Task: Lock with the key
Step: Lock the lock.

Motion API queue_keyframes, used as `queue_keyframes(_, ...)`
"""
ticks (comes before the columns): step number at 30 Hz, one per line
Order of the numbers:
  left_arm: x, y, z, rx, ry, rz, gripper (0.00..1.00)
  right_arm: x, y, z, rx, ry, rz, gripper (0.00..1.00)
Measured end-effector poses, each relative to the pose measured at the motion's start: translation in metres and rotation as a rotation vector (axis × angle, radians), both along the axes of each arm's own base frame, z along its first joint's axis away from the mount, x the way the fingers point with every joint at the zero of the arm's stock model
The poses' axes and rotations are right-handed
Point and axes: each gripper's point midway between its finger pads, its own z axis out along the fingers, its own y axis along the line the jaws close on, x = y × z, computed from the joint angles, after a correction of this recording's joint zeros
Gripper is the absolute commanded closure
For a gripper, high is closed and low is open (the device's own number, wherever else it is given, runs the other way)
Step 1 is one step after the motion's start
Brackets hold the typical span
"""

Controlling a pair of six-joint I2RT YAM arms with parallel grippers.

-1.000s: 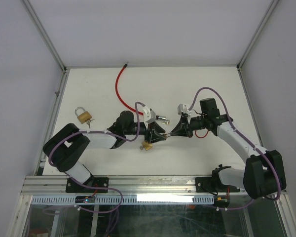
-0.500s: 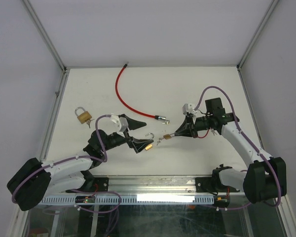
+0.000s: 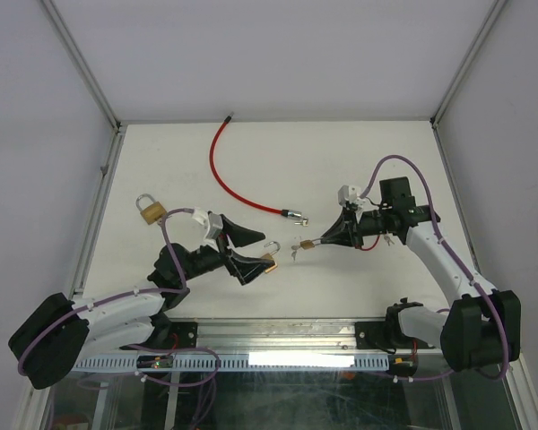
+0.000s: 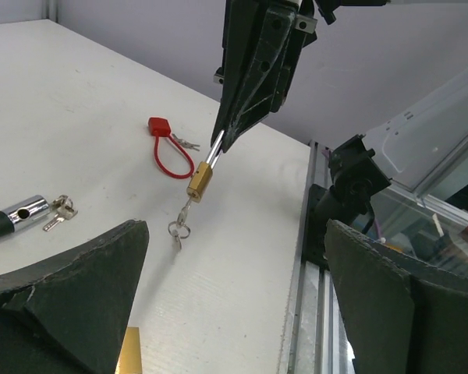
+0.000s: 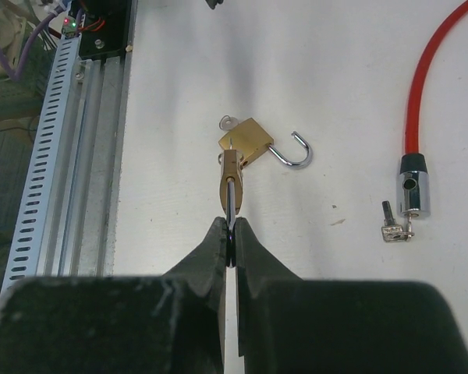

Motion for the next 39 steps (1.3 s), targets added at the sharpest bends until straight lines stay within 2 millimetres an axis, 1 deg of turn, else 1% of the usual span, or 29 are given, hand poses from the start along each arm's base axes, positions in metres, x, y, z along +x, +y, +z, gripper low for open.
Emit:
queue_keyframes(5,-0.006,-0.001,0.006,-0.034,0.019,-0.034,0.06,0.001,-0.001,0.0,0.0,0.003,-0.007,1.0)
queue_keyframes(10,-0.008,-0.004,0.001,-0.027,0.045,-0.055,0.16,0.001,-0.001,0.0,0.002,0.008,-0.007,1.0)
queue_keyframes(12,-0.008,-0.005,-0.001,-0.02,0.043,-0.056,0.16,0.0,0.0,0.002,0.009,0.012,-0.004,1.0)
queue_keyframes(16,-0.015,-0.011,-0.003,0.008,-0.043,-0.054,0.16,-0.001,0.001,0.006,0.024,0.013,0.005,1.0)
queue_keyframes(19,-0.022,-0.019,-0.007,0.039,-0.138,-0.053,0.23,-0.002,0.002,0.009,0.033,0.013,0.01,1.0)
queue_keyframes(22,-0.017,-0.024,-0.019,0.093,-0.206,-0.029,0.31,-0.003,0.002,0.009,0.037,0.016,0.014,1.0)
queue_keyframes(24,-0.009,-0.028,-0.034,0.145,-0.217,-0.006,0.37,-0.004,0.002,0.009,0.038,0.019,0.016,1.0)
queue_keyframes(25,-0.003,-0.029,-0.042,0.176,-0.225,0.009,0.39,-0.004,0.003,0.009,0.038,0.02,0.018,1.0)
queue_keyframes(27,0.005,-0.032,-0.051,0.215,-0.233,0.03,0.42,-0.005,0.003,0.009,0.038,0.02,0.02,1.0)
queue_keyframes(30,0.013,-0.04,-0.055,0.233,-0.241,0.033,0.47,-0.006,0.004,0.009,0.037,0.019,0.025,1.0)
queue_keyframes(33,0.019,-0.05,-0.053,0.228,-0.24,0.029,0.55,-0.007,0.005,0.009,0.036,0.019,0.031,1.0)
queue_keyframes(36,0.021,-0.056,-0.054,0.216,-0.23,0.022,0.57,-0.008,0.005,0.008,0.036,0.018,0.036,1.0)
queue_keyframes(39,0.022,-0.059,-0.059,0.216,-0.215,0.014,0.63,-0.008,0.006,0.008,0.036,0.016,0.038,1.0)
